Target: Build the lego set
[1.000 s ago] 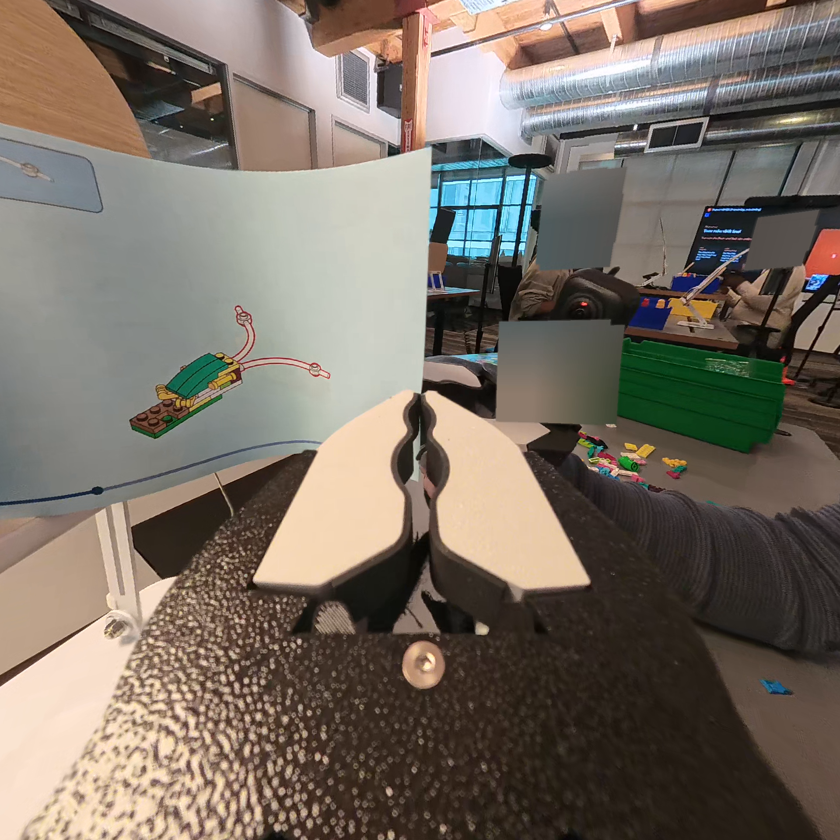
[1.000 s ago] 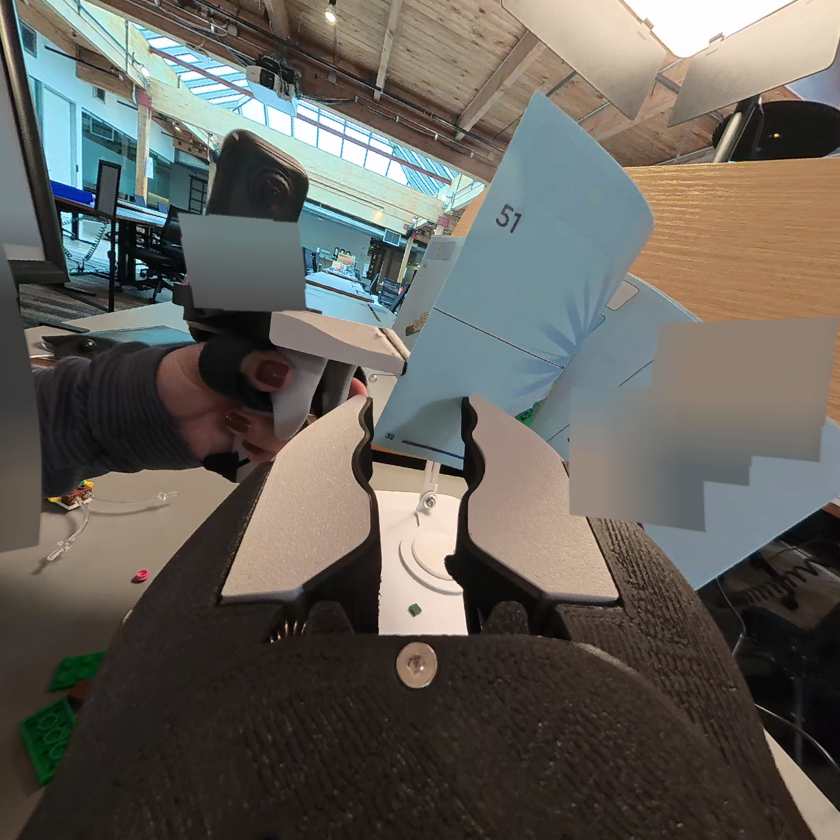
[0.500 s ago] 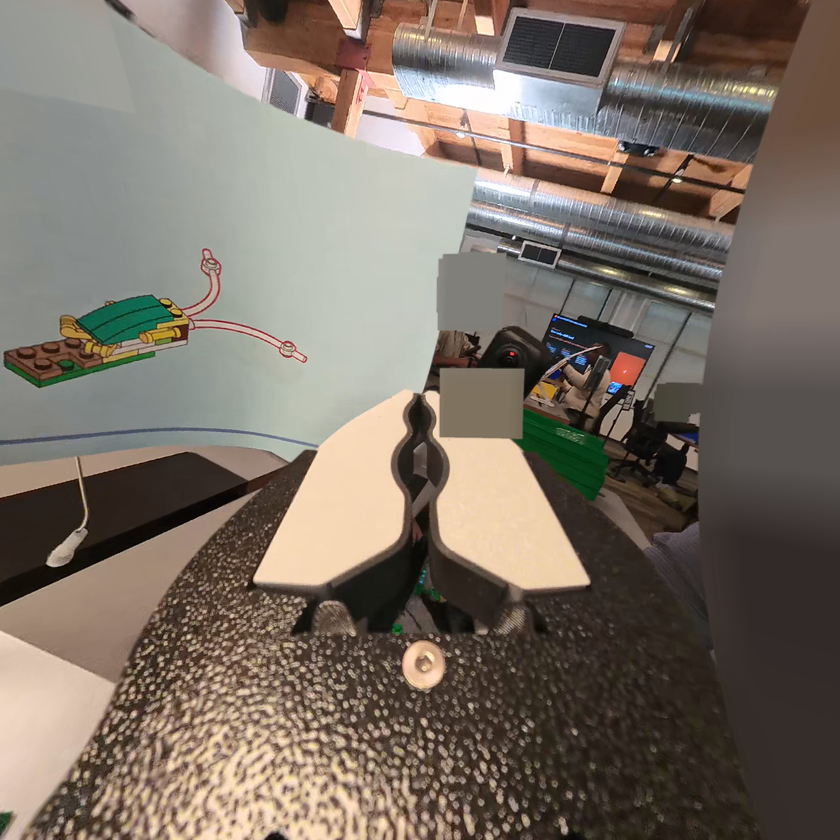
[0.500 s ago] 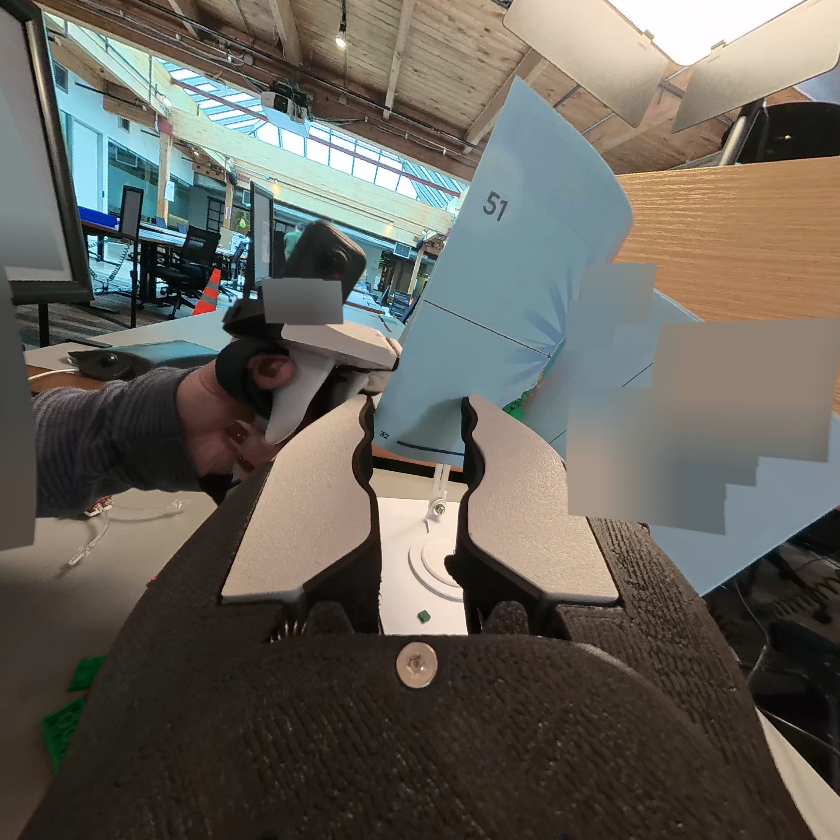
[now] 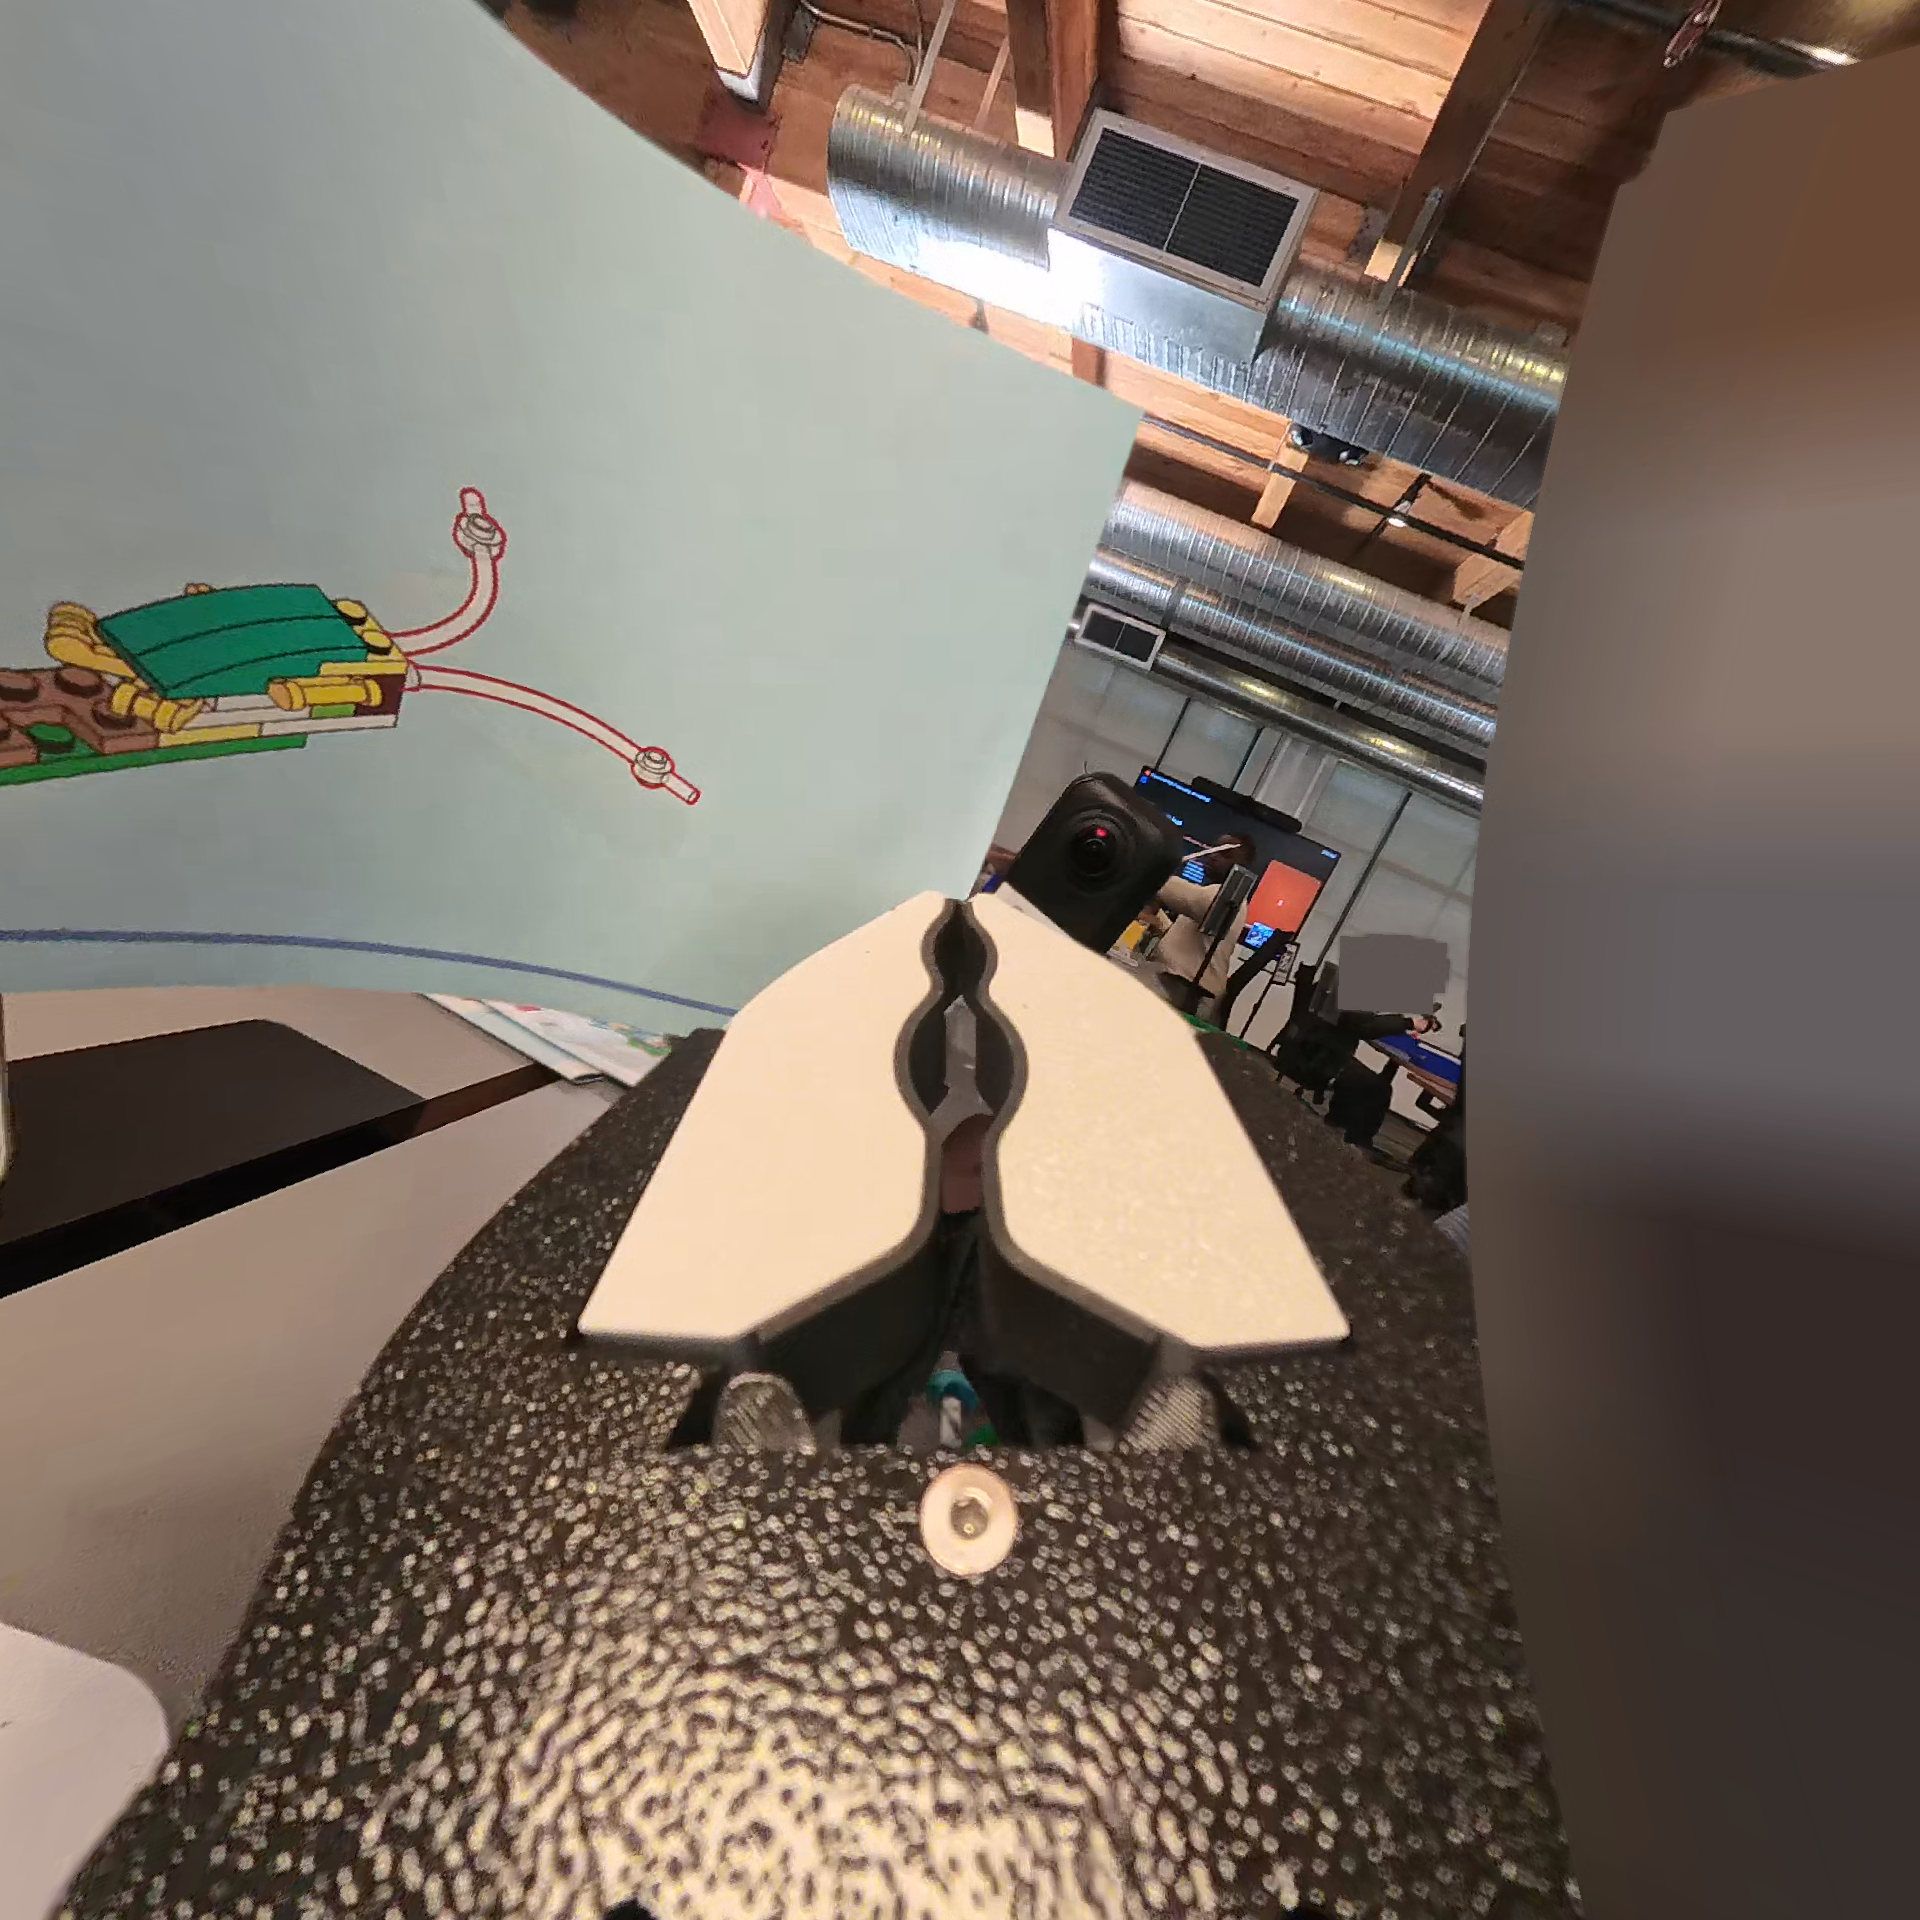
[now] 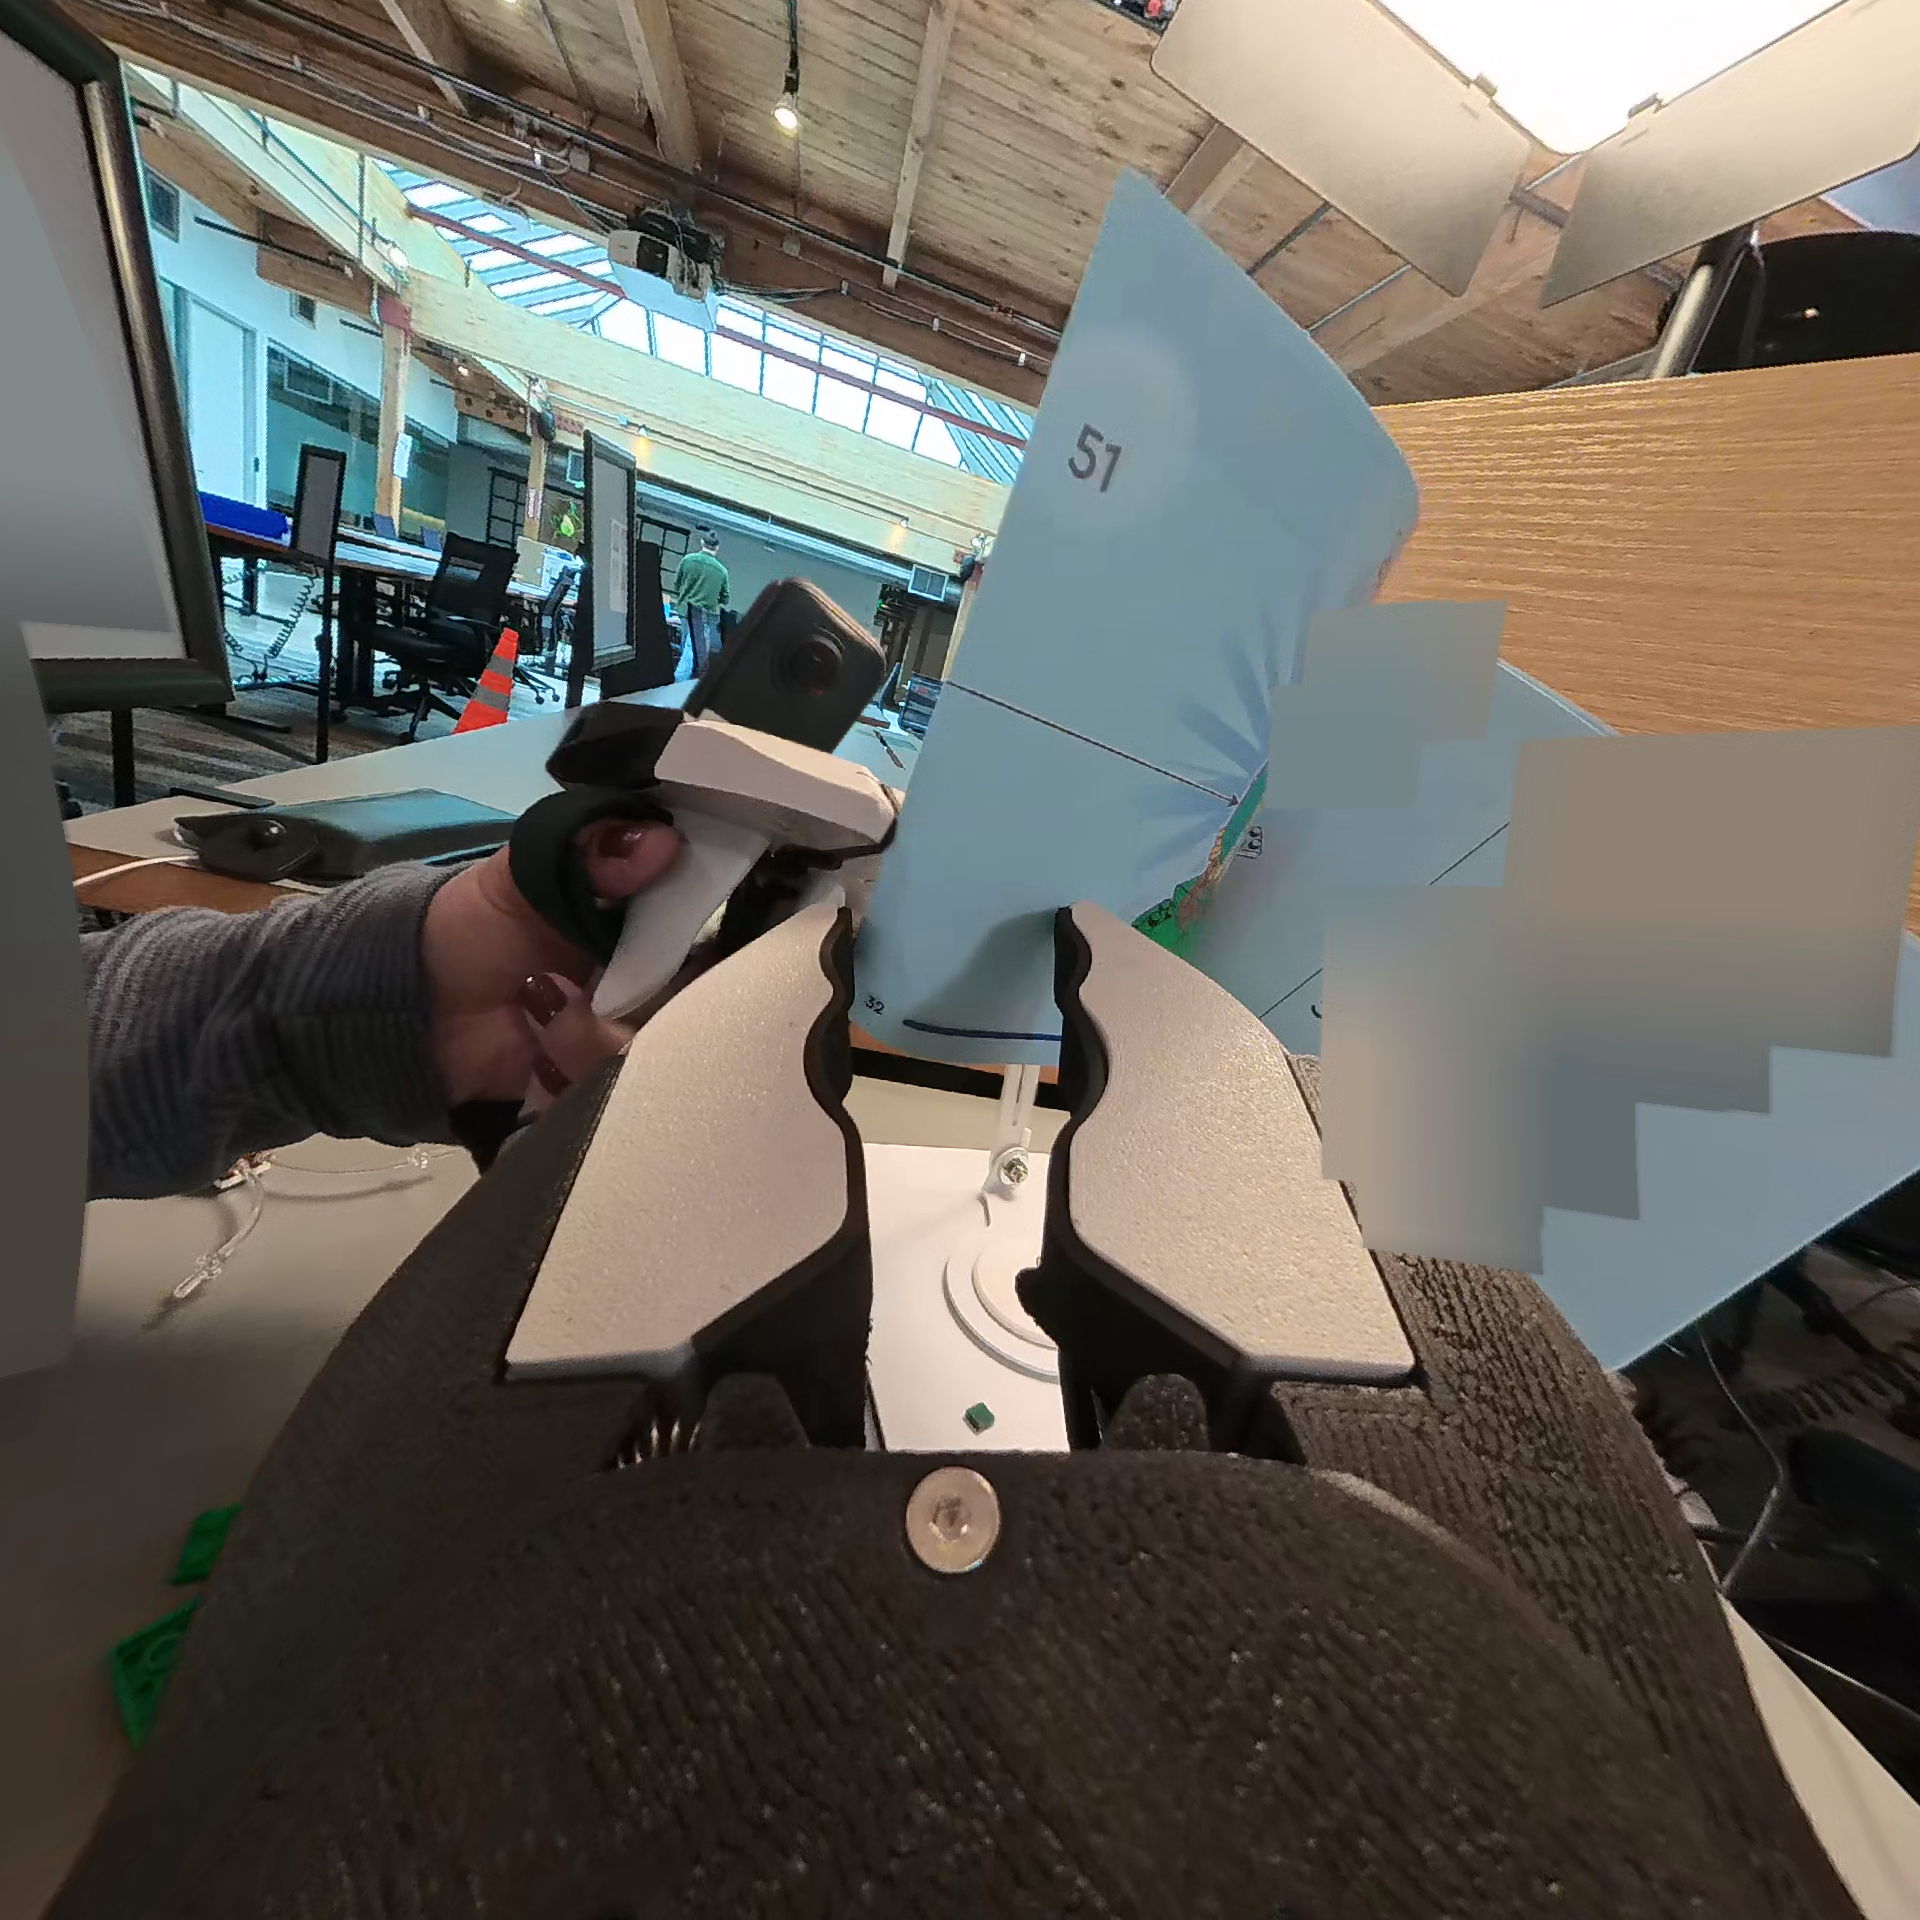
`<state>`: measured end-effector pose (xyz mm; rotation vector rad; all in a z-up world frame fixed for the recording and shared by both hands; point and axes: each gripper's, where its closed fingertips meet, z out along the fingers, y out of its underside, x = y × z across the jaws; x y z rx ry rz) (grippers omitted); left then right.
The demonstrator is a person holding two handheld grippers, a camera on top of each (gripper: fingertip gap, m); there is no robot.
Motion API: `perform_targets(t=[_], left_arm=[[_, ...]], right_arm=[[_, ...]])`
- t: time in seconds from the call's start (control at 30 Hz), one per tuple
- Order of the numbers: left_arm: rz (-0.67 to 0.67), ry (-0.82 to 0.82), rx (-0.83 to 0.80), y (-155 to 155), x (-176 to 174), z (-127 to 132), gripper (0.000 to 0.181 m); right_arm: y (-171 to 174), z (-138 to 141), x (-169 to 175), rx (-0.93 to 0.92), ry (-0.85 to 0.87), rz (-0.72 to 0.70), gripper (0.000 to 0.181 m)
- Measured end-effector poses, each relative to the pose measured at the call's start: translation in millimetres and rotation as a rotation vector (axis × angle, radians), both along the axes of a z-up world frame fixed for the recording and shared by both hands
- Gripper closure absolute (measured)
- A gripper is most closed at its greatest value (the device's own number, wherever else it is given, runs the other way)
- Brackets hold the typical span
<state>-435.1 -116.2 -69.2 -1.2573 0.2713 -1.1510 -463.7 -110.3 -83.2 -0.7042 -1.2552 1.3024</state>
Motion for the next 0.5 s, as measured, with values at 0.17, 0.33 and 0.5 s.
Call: perform_targets(t=[0.17, 0.33, 0.5], left_arm=[[-0.01, -0.006, 0.004, -0.9, 0.5, 0.3, 0.181], [-0.001, 0.007, 0.007, -1.0, 1.5, 0.8, 0.181], [0.007, 0.008, 0.013, -0.7, 0.8, 1.0, 0.18]], right_arm=[[0.1, 0.4, 0.3, -0.002, 0.001, 0.001, 0.146], [-0.2, 0.6, 0.4, -0.002, 0.002, 0.003, 0.146], [0.2, -0.1, 0.0, -0.001, -0.002, 0.002, 0.146]])
